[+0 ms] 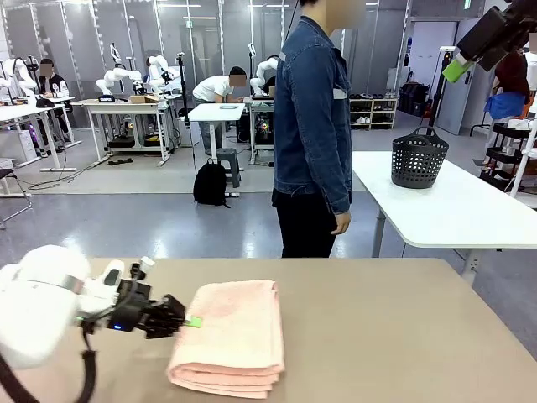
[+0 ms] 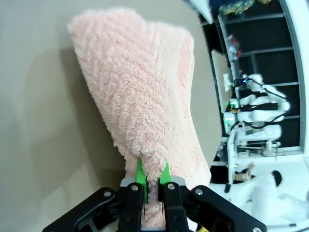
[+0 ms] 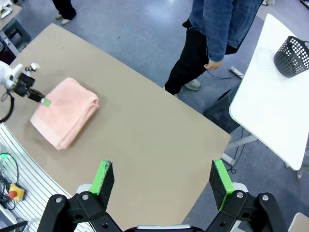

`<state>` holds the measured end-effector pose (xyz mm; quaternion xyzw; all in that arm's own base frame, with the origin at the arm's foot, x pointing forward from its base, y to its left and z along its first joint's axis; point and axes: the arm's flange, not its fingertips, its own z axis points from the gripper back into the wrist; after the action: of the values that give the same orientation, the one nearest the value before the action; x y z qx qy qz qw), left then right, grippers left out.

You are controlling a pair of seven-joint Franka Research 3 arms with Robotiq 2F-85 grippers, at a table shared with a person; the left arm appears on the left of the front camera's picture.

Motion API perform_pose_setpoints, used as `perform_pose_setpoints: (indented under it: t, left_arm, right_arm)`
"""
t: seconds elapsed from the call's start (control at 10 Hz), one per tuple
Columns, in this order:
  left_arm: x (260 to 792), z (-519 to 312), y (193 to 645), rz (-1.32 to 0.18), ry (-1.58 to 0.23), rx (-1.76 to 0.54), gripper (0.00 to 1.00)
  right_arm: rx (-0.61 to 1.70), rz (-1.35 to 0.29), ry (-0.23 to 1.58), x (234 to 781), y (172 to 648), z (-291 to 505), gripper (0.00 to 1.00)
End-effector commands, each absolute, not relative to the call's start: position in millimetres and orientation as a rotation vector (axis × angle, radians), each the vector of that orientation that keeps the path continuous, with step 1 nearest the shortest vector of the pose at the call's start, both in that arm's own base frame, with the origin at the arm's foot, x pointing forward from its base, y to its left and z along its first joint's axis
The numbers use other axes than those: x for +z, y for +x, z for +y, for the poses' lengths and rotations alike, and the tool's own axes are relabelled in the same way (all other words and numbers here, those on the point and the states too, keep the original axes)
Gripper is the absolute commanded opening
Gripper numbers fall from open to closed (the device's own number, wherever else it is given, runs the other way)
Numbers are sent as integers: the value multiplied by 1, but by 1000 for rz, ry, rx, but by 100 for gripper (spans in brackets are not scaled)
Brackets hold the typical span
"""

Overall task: Fold the towel.
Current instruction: Pick up the 100 cm Hotel Towel and place it on the left side of the table.

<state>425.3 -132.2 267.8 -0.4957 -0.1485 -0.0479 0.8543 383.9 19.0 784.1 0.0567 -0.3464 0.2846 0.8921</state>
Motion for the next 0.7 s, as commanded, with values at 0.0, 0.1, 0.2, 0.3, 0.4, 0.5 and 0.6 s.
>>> perform_pose_setpoints:
  t: [0.0, 0.1, 0.2, 0.3, 0.4, 0.5, 0.6]
  left_arm:
    - [285, -69, 428, -276, -1039, -133, 12]
    - [288, -36, 430, -285, -1021, -129, 12]
    - [295, 1, 435, -302, -1011, -116, 12]
    - [299, 32, 439, -317, -984, -107, 12]
    - [301, 62, 445, -340, -972, -69, 12]
    - [302, 89, 447, -333, -939, -77, 12]
    - [305, 116, 449, -326, -902, -99, 12]
  right_arm:
    - [587, -721, 126, 784, 385, 19, 100]
    - [587, -721, 126, 784, 385, 19, 100]
    - [587, -721, 126, 784, 385, 19, 100]
    - [587, -721, 126, 784, 385, 19, 100]
    - [587, -721, 126, 784, 385, 19, 100]
    - [587, -721, 126, 784, 385, 19, 100]
    - [587, -721, 126, 784, 385, 19, 100]
